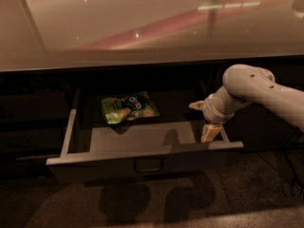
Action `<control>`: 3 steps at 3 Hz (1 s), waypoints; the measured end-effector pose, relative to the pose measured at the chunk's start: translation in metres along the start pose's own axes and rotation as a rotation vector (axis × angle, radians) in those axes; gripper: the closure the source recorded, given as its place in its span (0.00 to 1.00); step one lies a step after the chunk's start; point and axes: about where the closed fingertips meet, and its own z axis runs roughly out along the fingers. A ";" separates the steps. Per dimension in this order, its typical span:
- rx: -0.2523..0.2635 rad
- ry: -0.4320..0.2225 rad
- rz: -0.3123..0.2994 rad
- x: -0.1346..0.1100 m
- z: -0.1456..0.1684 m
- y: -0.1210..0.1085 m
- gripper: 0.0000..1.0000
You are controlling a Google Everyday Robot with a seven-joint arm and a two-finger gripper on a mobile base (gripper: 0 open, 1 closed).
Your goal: Open top drawer
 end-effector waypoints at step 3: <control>-0.137 0.150 -0.014 0.018 0.016 0.122 0.00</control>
Offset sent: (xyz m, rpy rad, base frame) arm -0.0883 0.0054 -0.0345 -0.1647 0.0383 0.0902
